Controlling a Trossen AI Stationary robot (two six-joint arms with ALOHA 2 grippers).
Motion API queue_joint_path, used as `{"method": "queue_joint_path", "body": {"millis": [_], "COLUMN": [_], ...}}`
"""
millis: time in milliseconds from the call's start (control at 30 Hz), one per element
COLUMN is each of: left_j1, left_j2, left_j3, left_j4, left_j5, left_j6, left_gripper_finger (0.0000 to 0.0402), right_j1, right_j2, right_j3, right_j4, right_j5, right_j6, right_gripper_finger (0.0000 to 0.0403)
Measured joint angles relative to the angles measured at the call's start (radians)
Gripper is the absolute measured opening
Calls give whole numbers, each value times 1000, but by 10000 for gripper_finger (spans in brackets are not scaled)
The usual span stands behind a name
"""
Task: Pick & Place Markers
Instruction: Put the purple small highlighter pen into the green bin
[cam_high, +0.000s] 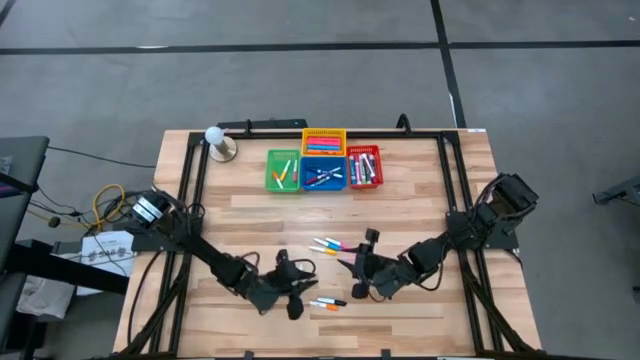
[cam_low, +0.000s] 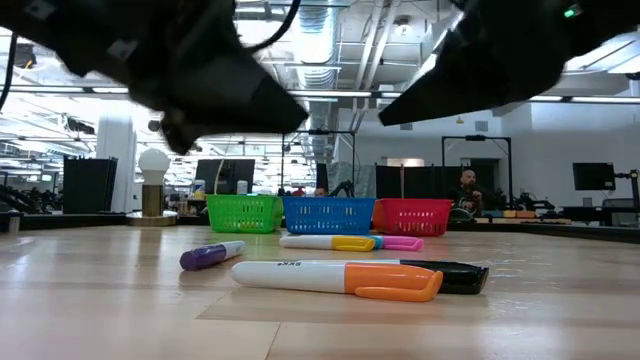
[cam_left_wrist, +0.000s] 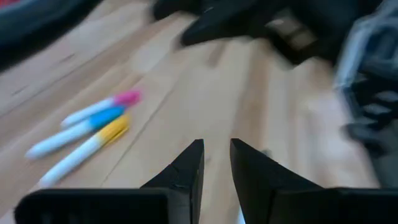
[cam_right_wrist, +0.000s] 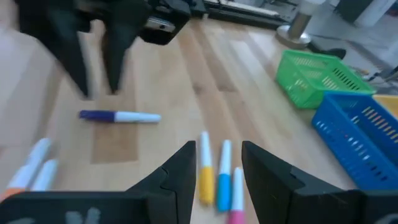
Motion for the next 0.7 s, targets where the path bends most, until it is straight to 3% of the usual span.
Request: {"method": "queue_joint_path", "body": {"millis": [100,267,400,567,700], "left_j1": [-18,-44,-41,4,50], "left_j2": [18,-7,-8,-7,-7], "left_j3": [52,169,253,249,213], "left_j4": [-146,-355,-563,-723,-726], "left_j5": [-63,-159,-186,-106,14], "left_j6": [-69,-59,-110,-337,-433], "left_gripper_finger": [78,78,78,78,78], "right_j1": [42,120,180,249,297], "right_j2": [0,0,0,0,0], "right_j3": [0,0,0,0,0], "right_j4": [-40,-113,-161,-200,-213], "right_j5": [1,0,1,1,3], "right_j6": [62,172,251,340,396], "right_gripper_finger": [118,118,118,118,118]}}
